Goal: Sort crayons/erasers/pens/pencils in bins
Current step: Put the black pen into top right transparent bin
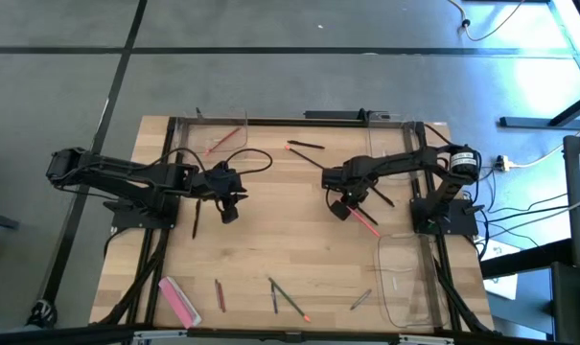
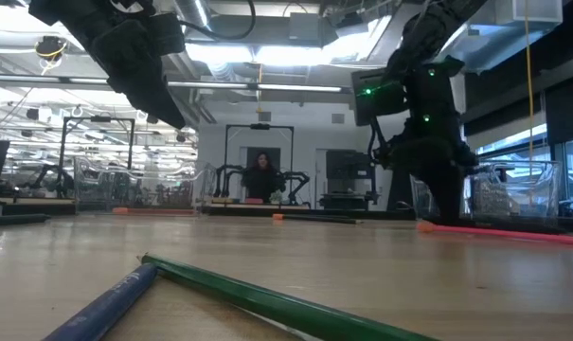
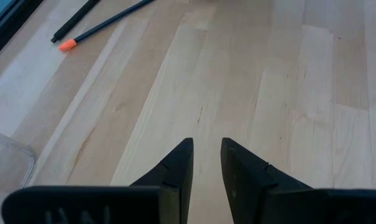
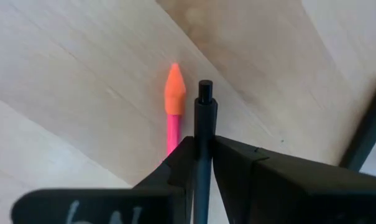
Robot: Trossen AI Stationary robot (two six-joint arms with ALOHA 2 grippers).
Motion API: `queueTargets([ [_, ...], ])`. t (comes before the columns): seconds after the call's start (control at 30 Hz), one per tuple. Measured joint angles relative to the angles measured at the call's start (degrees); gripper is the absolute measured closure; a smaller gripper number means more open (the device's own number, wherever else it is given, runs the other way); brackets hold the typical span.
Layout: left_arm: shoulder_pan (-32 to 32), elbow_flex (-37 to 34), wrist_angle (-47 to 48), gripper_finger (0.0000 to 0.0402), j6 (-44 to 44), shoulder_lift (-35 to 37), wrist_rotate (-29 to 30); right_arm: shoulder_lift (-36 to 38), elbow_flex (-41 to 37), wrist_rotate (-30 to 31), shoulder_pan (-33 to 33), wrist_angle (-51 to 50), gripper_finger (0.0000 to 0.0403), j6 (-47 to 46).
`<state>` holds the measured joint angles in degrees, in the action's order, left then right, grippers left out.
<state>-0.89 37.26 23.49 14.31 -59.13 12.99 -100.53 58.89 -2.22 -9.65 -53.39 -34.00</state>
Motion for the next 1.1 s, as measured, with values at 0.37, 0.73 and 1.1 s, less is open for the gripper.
queueTargets([
  [0.37,0.00,0.00,0.00,0.0328,0.00,0.00,0.00,0.09,5.83,1.04,-0.99,-7.80,0.0346,0.39],
  [0.73,-0.01,0.00,0.00,0.0328,0.02,0.00,-0.02,0.73,16.98,4.23,-5.91,-15.56,0.0345,7.50],
  [1.1,0.00,0.00,-0.02,0.0327,0.00,0.00,0.00,16.19,19.15,10.47,-15.50,-18.29,0.0345,8.79],
])
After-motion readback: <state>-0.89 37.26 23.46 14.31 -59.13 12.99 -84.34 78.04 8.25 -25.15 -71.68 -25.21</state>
